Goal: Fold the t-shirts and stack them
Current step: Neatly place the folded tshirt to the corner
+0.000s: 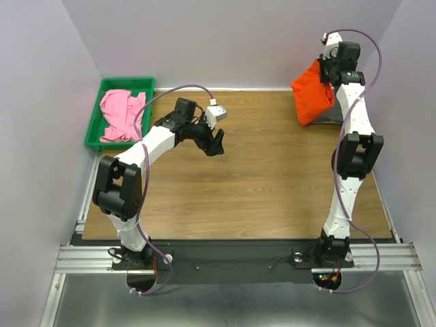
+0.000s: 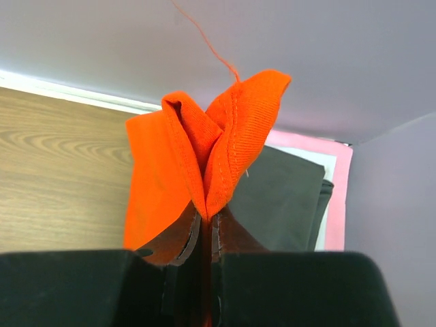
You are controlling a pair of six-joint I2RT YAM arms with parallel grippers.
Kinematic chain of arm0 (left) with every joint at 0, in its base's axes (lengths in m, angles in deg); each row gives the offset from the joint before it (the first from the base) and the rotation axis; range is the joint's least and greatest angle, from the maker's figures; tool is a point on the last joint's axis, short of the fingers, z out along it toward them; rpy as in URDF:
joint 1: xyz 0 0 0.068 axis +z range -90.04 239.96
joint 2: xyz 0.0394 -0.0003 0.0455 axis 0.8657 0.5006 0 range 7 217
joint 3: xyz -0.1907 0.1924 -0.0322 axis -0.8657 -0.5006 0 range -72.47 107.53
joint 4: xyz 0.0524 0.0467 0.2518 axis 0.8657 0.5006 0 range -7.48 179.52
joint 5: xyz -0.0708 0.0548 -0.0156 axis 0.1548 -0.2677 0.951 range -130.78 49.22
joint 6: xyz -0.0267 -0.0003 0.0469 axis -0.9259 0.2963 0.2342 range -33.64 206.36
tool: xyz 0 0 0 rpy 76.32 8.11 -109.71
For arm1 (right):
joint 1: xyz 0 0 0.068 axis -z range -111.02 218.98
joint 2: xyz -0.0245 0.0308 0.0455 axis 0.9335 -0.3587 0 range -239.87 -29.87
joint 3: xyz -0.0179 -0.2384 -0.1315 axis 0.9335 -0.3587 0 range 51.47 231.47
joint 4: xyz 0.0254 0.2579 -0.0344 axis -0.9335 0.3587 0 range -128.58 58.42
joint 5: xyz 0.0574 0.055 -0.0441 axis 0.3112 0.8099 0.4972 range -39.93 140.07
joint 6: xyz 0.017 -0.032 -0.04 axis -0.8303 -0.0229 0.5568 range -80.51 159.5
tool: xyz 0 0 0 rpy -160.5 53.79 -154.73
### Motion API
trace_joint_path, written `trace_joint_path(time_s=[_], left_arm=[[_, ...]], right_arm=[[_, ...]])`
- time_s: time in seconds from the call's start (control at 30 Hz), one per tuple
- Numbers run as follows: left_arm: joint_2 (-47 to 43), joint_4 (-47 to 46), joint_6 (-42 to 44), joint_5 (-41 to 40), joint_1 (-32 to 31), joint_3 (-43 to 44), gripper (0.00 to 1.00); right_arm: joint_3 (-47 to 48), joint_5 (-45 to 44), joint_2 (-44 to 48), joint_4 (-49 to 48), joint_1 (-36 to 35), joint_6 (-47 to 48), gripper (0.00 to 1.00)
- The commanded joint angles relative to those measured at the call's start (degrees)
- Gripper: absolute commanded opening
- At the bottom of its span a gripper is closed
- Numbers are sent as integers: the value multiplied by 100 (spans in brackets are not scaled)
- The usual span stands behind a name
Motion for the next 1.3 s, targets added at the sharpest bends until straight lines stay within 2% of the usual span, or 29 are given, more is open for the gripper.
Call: trace_joint_path(time_s=[0.0, 0.23, 1.27], left_arm=[[-52, -41, -80, 145, 26, 174, 88], [-34, -23, -132, 92, 26, 226, 88], [54, 187, -185, -154, 26, 191, 88]], right_arm=[[474, 73, -157, -328, 188, 239, 1], [677, 55, -492, -416, 373, 388, 1], [458, -42, -1546, -1611, 1068, 1065, 0]])
